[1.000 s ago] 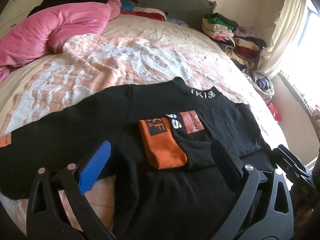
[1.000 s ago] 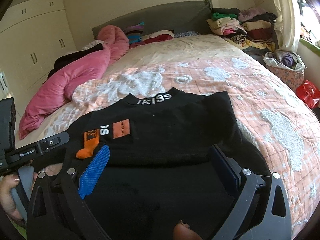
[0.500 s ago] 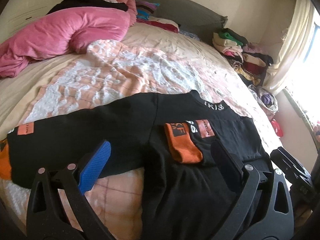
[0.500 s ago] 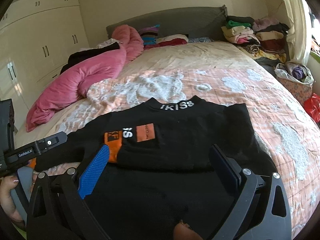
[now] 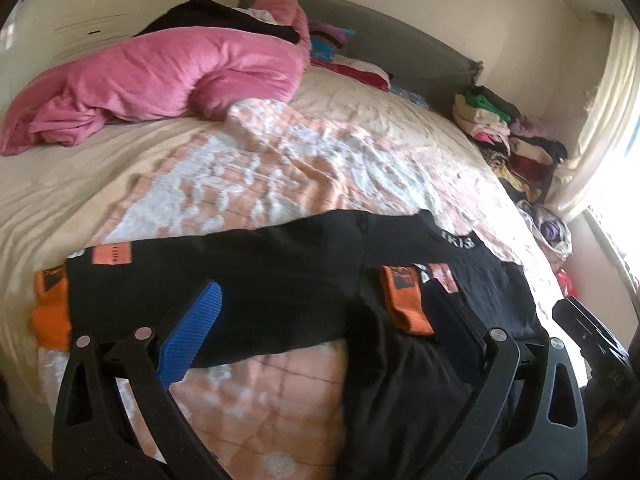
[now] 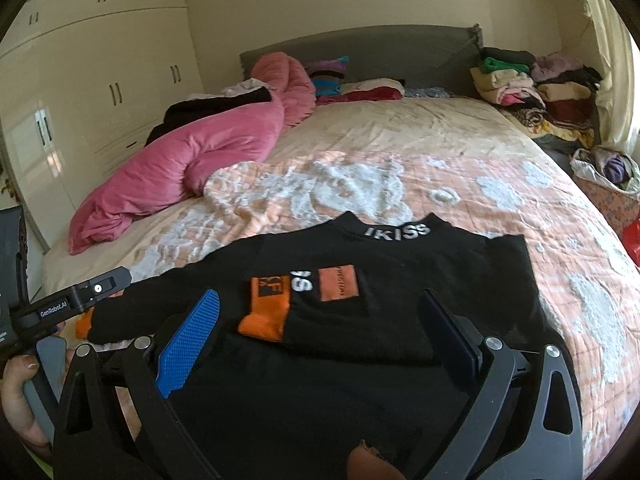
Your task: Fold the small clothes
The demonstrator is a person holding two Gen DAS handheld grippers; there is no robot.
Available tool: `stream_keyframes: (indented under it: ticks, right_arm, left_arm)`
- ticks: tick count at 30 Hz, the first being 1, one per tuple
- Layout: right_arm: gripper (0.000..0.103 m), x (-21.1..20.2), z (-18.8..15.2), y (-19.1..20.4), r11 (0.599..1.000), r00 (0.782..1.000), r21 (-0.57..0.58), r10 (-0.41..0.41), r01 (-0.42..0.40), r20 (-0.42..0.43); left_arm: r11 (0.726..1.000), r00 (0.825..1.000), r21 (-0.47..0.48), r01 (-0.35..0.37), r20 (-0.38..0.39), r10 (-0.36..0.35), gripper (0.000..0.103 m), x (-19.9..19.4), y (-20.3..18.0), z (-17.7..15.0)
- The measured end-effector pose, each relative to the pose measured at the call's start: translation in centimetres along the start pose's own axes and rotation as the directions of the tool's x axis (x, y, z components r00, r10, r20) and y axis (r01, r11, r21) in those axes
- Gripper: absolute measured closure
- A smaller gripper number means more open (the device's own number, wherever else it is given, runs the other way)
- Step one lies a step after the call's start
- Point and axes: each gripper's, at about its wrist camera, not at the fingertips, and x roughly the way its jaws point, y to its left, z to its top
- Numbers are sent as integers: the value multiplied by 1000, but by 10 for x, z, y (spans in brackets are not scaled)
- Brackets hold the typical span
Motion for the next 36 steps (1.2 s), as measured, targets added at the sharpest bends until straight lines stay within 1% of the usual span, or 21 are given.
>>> stream_keyframes:
  ticks: [9,23,31,36]
  right_arm:
    - [4,13,6,37,995,999,-88,48,-49,-19]
    - [4,30,7,90,973,989,-178,137,-146,-60]
    - [4,39,0,121,950,980,-247,173,-193,-99]
    - [4,42,-7,135,940,973,-260,191,-218,-125]
  left_arm:
    - [995,997,-78,-68,18,70,9,-13,38,2]
    - [966,980,-167,-199,-20,198,9,-27,97,-7]
    - [948,972,-215,-234,-56,227,9,-29,128,-17]
    - [934,970,-262,-242,-83,228,9,-29,149,-25]
